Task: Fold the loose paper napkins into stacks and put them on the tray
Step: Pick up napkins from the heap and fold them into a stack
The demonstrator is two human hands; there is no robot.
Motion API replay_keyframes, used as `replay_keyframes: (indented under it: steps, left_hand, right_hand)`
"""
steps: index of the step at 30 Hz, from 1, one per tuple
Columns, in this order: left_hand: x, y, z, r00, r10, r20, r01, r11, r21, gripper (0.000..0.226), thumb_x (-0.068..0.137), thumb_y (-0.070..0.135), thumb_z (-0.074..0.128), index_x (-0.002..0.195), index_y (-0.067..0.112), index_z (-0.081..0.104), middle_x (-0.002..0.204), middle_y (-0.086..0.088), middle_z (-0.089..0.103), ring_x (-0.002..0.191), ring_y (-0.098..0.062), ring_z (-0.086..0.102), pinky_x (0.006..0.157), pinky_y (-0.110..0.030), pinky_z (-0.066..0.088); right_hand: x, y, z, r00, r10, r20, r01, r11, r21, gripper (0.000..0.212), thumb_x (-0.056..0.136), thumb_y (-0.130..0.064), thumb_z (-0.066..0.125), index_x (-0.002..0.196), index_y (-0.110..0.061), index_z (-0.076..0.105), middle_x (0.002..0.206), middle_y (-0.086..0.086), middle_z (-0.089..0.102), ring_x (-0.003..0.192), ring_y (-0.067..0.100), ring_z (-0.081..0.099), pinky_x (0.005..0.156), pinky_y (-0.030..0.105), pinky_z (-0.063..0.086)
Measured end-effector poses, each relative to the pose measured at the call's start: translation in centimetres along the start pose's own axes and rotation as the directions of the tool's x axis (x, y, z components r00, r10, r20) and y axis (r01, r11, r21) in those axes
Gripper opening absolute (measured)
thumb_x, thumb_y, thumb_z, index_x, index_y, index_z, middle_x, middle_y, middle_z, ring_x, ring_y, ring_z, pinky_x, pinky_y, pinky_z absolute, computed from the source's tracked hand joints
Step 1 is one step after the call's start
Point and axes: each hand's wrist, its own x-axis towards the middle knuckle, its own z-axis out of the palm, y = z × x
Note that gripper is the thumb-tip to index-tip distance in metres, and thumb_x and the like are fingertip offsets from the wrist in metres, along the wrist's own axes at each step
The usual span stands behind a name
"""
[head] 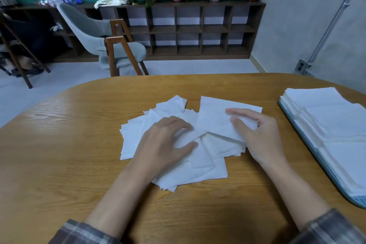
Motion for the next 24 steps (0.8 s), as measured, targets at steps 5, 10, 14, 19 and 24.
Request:
replay_keyframes:
  steps: [5,10,14,19,24]
  left_hand:
    - [0.0,0.4,-0.3,0.999,0.025,-0.043,-0.026,1.000,-0.014,0.021,0.087,0.046,0.065,0.102,0.034,0.072,0.107,0.022,0.071,0.101,-0.002,0.066,0.080,-0.038,0.056]
    - [-0.1,0.8,-0.3,0.989,0.020,-0.148,-0.035,0.994,-0.104,0.014,0.092,0.032,0.069,0.096,0.023,0.080,0.097,0.019,0.077,0.094,0.000,0.071,0.081,-0.034,0.058]
    - [-0.2,1.5,-0.9,0.982,-0.008,-0.188,-0.036,0.972,-0.232,0.012,0.098,0.019,0.071,0.091,0.020,0.081,0.090,0.020,0.077,0.089,0.001,0.072,0.078,-0.020,0.053]
    - [-0.2,2.5,-1.8,0.994,-0.090,-0.054,0.055,0.881,-0.469,0.015,0.103,0.021,0.067,0.093,0.022,0.078,0.095,0.013,0.078,0.098,-0.009,0.072,0.085,-0.019,0.050]
    - [-0.1,3.1,-2.0,0.992,-0.121,-0.034,0.079,0.809,-0.582,0.012,0.101,0.020,0.069,0.094,0.019,0.079,0.096,0.012,0.079,0.098,-0.007,0.072,0.085,-0.015,0.049]
  right_hand:
    - [0.1,0.3,0.1,1.000,-0.020,-0.022,0.019,0.998,-0.053,0.025,0.099,-0.008,0.069,0.106,-0.027,0.083,0.109,-0.029,0.076,0.113,-0.010,0.064,0.093,0.004,0.044]
    - [0.0,0.3,0.1,0.997,-0.044,-0.057,0.036,0.991,-0.126,0.029,0.102,-0.010,0.064,0.114,-0.032,0.080,0.115,-0.035,0.071,0.119,-0.014,0.058,0.097,0.005,0.043]
    - [0.1,0.1,0.0,0.997,-0.072,-0.020,0.068,0.988,-0.141,0.033,0.104,-0.009,0.060,0.119,-0.031,0.078,0.119,-0.038,0.068,0.122,-0.016,0.055,0.104,0.007,0.041]
    - [-0.3,-1.1,-0.1,0.978,-0.110,0.177,0.110,0.994,0.010,0.020,0.105,-0.031,0.063,0.117,-0.025,0.078,0.121,-0.022,0.075,0.123,-0.007,0.061,0.095,0.003,0.041]
    - [-1.5,-2.1,1.0,0.936,-0.086,0.342,-0.004,0.968,0.253,0.036,0.095,-0.052,0.071,0.102,-0.018,0.080,0.099,-0.010,0.080,0.087,0.002,0.073,0.073,0.012,0.050]
